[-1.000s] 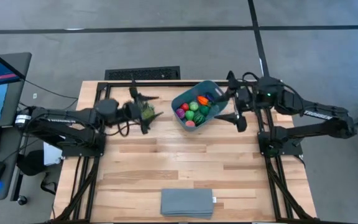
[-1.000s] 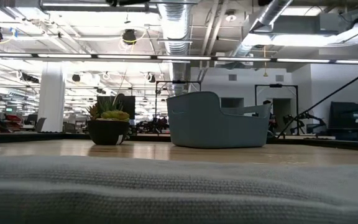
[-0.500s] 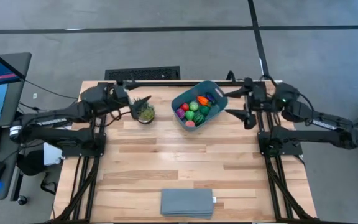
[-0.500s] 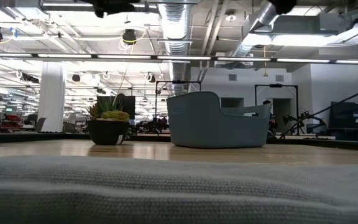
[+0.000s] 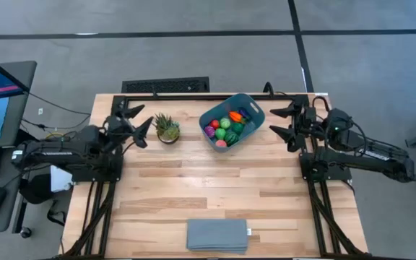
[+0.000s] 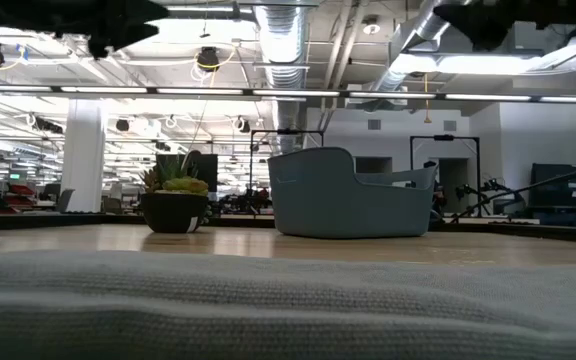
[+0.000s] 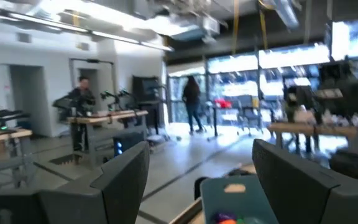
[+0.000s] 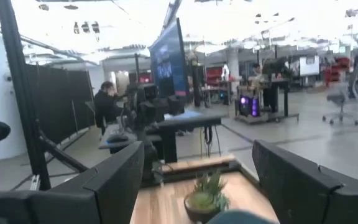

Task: Pick and placing Produce into tupperware
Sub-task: Return to Home Position

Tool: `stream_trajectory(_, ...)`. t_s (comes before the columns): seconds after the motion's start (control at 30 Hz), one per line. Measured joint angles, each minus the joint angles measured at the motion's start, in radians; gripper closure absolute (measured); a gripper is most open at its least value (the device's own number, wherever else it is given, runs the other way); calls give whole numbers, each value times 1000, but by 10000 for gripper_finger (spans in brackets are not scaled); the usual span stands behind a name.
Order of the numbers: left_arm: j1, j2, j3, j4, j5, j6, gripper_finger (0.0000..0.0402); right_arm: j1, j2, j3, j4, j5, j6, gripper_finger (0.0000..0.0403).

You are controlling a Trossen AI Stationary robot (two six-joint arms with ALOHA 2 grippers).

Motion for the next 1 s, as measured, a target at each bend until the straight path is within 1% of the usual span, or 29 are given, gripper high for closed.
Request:
stream_trajectory(0.07,-13,-59,-52,36,-40,-10,127,-3,-14,-22,-1,0,18,81)
stream_trajectory(0.2,-34,-178,-133,99,-65,-9,127,-2,-51,-67,74,0,34,81)
stream_trajectory(0.3,-48,-253,-161,93,-73,-8,127,-2,-87,-106,123,8,45,81)
stream_trajectory(0.43,-74,-312,-169,48,-74,1,127,-2,-134,-159,168,48,76,81)
stream_trajectory(0.53,-94,-330,-169,27,-75,3,127,-2,-161,-204,202,48,104,81)
stream_trajectory(0.77,-122,-330,-169,11,-73,45,127,2,-195,-319,377,44,139,81)
stream_trajectory(0.9,-129,-330,-172,2,-72,76,127,32,-199,-363,381,4,128,81)
stream_trajectory(1.0,-129,-331,-217,58,-68,81,127,62,-199,-402,389,-8,130,81)
